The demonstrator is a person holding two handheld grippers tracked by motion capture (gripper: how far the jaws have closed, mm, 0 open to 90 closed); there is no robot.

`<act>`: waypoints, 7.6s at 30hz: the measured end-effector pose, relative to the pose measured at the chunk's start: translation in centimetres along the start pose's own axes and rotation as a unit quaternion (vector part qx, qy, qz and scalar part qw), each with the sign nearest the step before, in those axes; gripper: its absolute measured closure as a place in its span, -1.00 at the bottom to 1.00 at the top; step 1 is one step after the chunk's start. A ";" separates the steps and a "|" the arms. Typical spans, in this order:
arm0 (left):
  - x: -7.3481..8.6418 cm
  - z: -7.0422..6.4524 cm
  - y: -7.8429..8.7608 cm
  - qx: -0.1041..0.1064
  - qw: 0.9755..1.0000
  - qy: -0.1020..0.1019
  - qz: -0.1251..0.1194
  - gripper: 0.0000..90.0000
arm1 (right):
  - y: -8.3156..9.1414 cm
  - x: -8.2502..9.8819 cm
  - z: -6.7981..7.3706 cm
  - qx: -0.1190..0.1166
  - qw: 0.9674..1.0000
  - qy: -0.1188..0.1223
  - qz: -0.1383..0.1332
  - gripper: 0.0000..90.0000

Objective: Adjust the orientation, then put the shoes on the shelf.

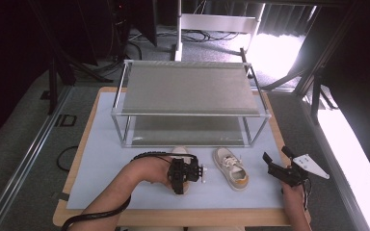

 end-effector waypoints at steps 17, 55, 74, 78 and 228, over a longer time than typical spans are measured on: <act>0.0 0.6 -1.3 0.023 0.999 0.021 -0.029 0.12 | 0.0 0.0 0.0 0.000 1.000 0.001 0.002 -0.69; 0.2 0.5 -0.3 0.031 0.998 0.031 -0.035 -0.20 | 1.6 -1.9 1.4 -0.155 0.879 0.274 0.358 -0.68; 0.1 0.6 -0.5 0.036 0.998 0.033 -0.028 -0.20 | 1.7 -2.4 3.0 -0.115 0.743 0.401 0.524 -0.66; 0.1 0.5 -0.5 0.038 0.998 0.033 -0.029 -0.20 | 1.4 -2.1 3.3 -0.105 0.717 0.418 0.548 -0.66; 1.7 7.0 0.5 -0.128 0.975 -0.031 -0.180 0.76 | -6.5 -9.4 19.3 -0.276 0.670 0.565 0.394 0.68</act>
Point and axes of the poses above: each handheld gripper's, and its own axes: y roughly backward along the jaws, x roughly out of its underside, z roughly to its left, the point moved 5 cm from there along -y, roughly forward along the jaws, and after that the axes turned 15 degrees about z, right-handed, at the moved point
